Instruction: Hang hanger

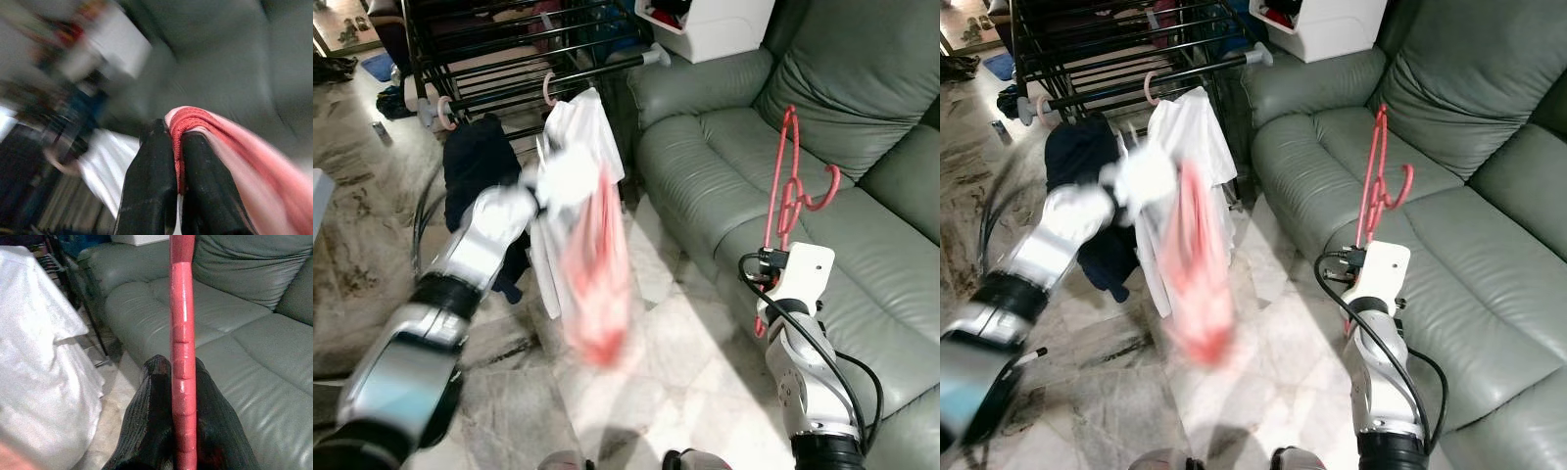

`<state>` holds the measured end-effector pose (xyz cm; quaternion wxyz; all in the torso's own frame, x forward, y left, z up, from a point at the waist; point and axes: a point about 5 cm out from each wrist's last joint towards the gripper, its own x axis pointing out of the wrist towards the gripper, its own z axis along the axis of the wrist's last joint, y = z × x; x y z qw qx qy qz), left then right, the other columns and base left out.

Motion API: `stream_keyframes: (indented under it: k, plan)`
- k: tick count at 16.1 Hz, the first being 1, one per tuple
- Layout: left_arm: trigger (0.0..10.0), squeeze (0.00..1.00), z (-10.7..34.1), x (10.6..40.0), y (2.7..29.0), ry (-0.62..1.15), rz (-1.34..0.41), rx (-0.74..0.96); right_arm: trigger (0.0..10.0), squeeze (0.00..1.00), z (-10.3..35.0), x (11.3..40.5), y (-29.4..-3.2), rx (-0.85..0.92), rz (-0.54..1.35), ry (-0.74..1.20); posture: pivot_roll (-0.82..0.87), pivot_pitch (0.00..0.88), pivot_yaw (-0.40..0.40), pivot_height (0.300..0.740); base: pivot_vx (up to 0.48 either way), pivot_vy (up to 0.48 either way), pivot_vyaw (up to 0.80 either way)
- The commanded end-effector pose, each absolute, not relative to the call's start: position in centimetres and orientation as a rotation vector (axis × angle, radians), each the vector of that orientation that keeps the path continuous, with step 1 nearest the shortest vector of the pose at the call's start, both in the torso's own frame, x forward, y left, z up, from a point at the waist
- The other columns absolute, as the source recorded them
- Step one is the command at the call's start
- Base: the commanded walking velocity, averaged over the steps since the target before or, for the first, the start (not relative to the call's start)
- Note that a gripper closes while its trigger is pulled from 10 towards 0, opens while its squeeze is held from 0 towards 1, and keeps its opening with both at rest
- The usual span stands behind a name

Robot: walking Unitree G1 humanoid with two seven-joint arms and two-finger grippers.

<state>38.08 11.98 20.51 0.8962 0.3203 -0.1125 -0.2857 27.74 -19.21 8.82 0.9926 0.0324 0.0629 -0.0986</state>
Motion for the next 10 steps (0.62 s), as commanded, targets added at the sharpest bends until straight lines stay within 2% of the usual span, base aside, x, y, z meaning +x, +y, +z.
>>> stream_keyframes:
  k: [1,2,3,4,5,6,7,8,10]
  plan:
    - [10.0,0.00,20.7,38.0,11.8,-0.241,-0.613,0.540,10.0,0.00,9.0,27.7,-19.8,0.057,-0.230,0.110,-0.01,0.039,0.088,0.740,0.000,0.000,0.00]
    - [10.0,0.00,18.8,36.9,10.5,-0.144,-0.849,0.508,10.0,0.00,9.0,27.7,-19.8,0.058,-0.233,0.108,-0.02,0.040,0.094,0.740,0.000,0.000,0.00]
    - [10.0,0.00,15.2,34.2,10.3,0.037,-1.218,0.665,10.0,0.00,9.1,27.7,-19.8,0.058,-0.235,0.106,-0.02,0.039,0.099,0.740,0.000,0.000,0.00]
    - [10.0,0.00,13.4,33.5,11.6,0.163,-1.300,0.809,10.0,0.00,9.1,27.6,-19.8,0.057,-0.237,0.104,-0.02,0.039,0.108,0.740,0.000,0.000,0.00]
    - [10.0,0.00,11.9,33.7,13.5,0.235,-1.284,1.080,10.0,0.00,8.9,27.5,-19.8,0.056,-0.244,0.107,-0.02,0.036,0.116,0.740,0.000,0.000,0.00]
    - [10.0,0.00,12.6,35.9,15.0,0.191,-1.055,1.247,10.0,0.00,8.7,27.3,-19.8,0.053,-0.256,0.110,-0.03,0.033,0.127,0.740,0.000,0.000,0.00]
    - [10.0,0.00,14.4,37.5,15.2,0.108,-0.846,1.224,10.0,0.00,8.6,27.1,-19.9,0.053,-0.266,0.111,-0.03,0.034,0.128,0.740,0.000,0.000,0.00]
    - [10.0,0.00,16.9,38.8,14.8,0.004,-0.666,1.062,10.0,0.00,8.5,27.0,-20.0,0.056,-0.274,0.115,-0.03,0.034,0.126,0.740,0.000,0.000,0.00]
    - [10.0,0.00,18.6,39.3,14.4,-0.063,-0.585,0.913,10.0,0.00,8.5,26.9,-19.8,0.055,-0.265,0.120,-0.03,0.036,0.121,0.740,0.000,0.000,0.00]
